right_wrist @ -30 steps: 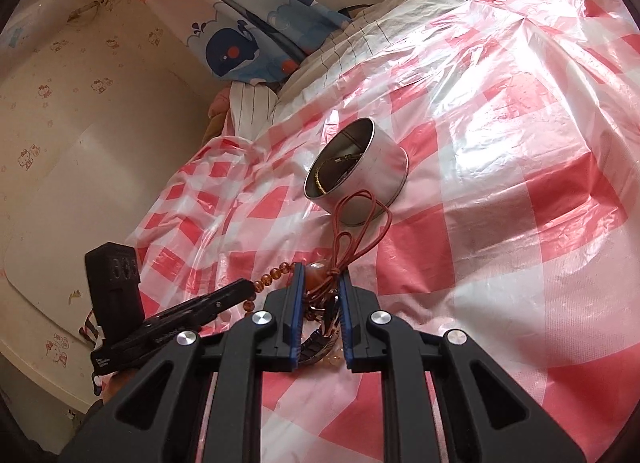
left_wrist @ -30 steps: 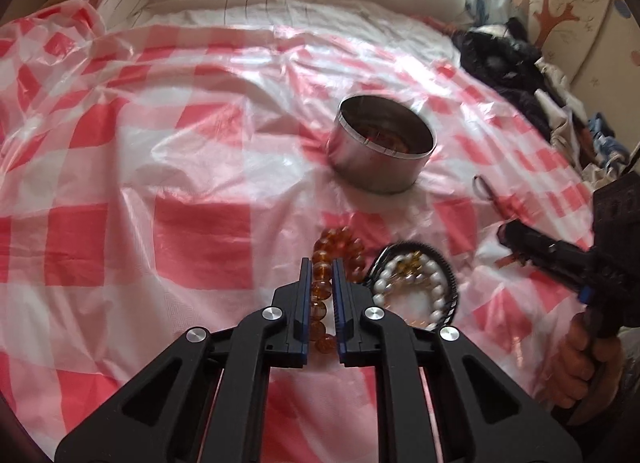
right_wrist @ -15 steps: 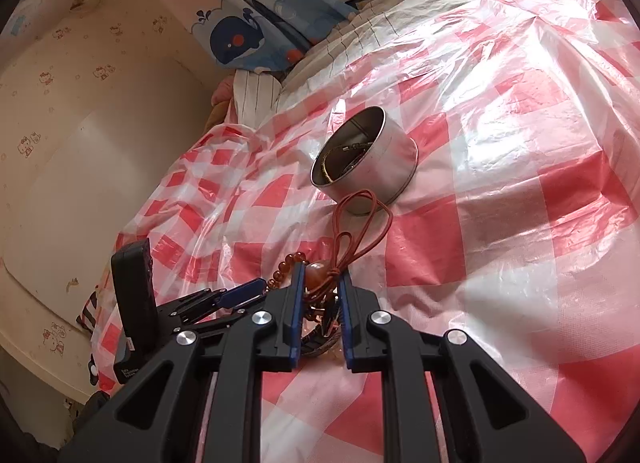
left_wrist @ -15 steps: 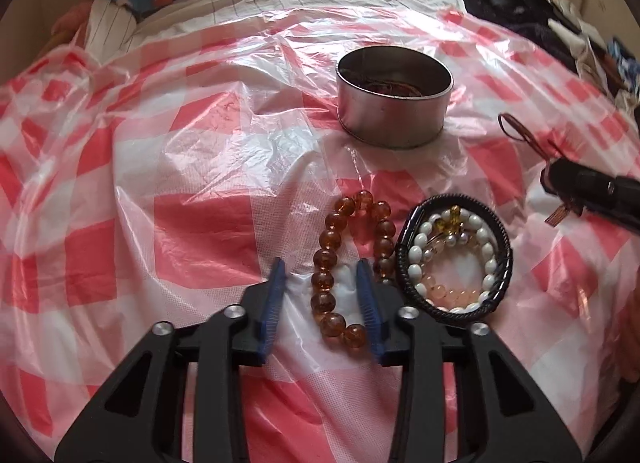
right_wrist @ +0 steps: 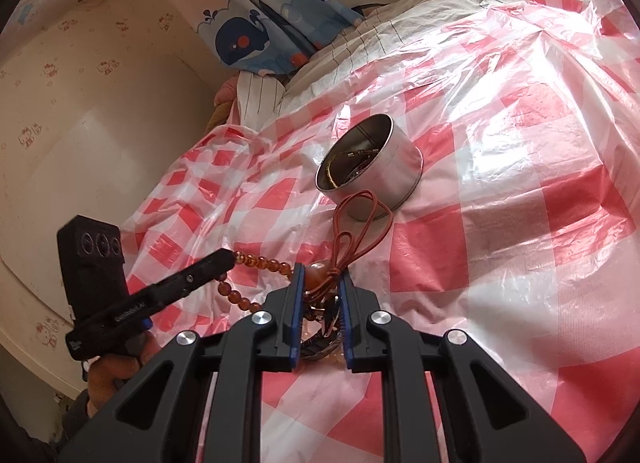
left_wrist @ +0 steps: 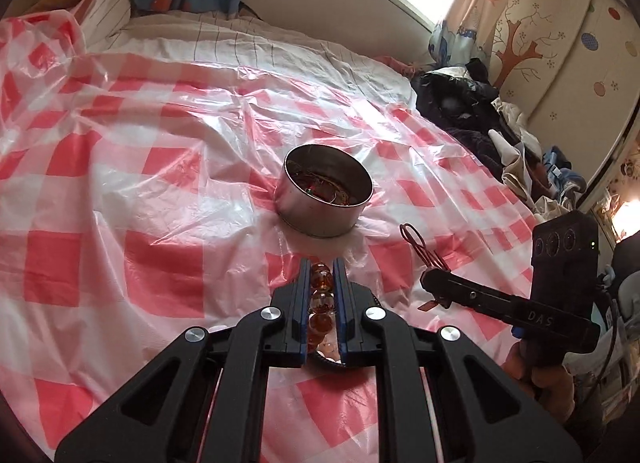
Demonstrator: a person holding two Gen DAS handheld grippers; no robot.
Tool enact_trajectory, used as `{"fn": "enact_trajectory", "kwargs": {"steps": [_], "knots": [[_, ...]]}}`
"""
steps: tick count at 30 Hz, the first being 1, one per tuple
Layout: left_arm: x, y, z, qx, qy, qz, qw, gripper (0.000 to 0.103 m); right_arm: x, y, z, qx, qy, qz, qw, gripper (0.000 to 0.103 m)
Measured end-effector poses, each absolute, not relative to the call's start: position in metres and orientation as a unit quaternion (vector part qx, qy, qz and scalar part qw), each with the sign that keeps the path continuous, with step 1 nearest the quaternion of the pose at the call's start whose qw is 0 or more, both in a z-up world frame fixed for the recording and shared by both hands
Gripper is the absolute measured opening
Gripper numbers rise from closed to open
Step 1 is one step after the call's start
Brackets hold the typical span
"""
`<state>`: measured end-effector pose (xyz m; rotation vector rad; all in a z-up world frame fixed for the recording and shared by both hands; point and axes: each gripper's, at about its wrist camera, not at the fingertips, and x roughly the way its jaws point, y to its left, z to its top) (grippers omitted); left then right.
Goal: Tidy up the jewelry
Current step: 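Carry both held items over the silver tin and open both tools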
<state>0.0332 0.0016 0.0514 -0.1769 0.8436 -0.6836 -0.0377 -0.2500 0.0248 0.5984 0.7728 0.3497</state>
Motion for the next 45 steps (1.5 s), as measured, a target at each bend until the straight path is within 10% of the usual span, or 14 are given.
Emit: {"fn": "enact_trajectory", "kwargs": {"steps": [28, 33, 45], "knots": [[0.123, -0.06, 0.091, -0.149, 0.35, -0.363, 0.851, 0.01, 0.062, -0.228, 0.061, 0.143, 0.354, 0.139, 0.914, 0.016], [0.147, -0.071, 0.049, -0.088, 0.426, -0.302, 0.849, 0.011, 0.073, -0.229, 0.046, 0.109, 0.384, 0.105, 0.911, 0.035], [0.054, -0.011, 0.064, -0.016, 0.398, -0.25, 0.882, 0.052, -0.016, -0.253, 0.036, 0.147, 0.404, 0.065, 0.901, 0.05]]}}
